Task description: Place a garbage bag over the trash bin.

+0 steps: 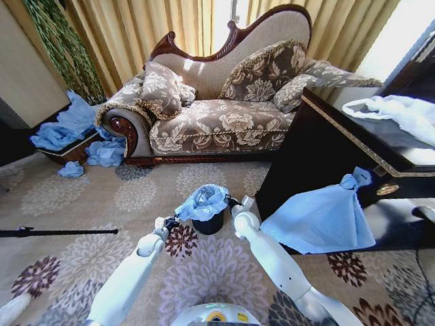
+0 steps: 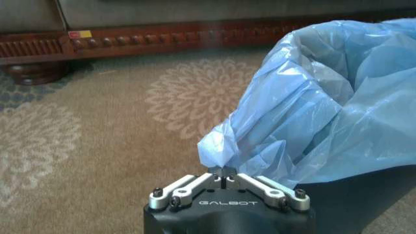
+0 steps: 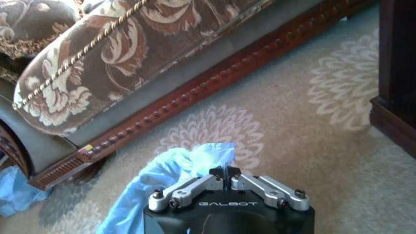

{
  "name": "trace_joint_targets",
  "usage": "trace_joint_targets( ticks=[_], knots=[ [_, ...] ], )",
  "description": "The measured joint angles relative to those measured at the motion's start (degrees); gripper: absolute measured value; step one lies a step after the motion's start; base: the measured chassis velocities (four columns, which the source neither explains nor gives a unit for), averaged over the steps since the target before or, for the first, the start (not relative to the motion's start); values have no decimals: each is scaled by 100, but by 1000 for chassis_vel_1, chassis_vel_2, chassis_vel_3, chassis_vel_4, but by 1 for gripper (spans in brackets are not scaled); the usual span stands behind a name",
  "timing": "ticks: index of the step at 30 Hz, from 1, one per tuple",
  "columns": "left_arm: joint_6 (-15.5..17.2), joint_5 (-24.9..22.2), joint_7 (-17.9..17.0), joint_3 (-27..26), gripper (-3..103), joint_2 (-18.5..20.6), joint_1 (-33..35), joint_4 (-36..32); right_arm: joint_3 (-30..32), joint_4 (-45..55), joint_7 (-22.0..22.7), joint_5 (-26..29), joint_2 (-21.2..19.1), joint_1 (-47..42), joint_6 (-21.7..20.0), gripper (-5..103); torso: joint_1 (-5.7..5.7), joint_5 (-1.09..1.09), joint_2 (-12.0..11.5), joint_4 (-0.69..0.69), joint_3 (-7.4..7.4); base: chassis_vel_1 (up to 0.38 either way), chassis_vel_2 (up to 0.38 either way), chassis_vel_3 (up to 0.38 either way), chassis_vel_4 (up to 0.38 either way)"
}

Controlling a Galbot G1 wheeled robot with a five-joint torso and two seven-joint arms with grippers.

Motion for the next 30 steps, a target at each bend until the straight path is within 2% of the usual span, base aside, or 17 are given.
trace_joint_targets(
  ticks=[11,18,30],
  knots=[
    [16,11,0,-65,0,87,168,-314,16,-1,174,-244,-144,-233,-261,0,0,0,0,0,0,0,0,0,0],
    [18,37,0,-41,0,69,161,-297,18,-88,93,-457,-218,-365,-367,0,0,0,0,0,0,0,0,0,0],
    [3,100,24,6,0,24,141,-177,73,-378,-73,-896,24,-501,-280,0,0,1,0,3,0,0,0,0,0]
  ],
)
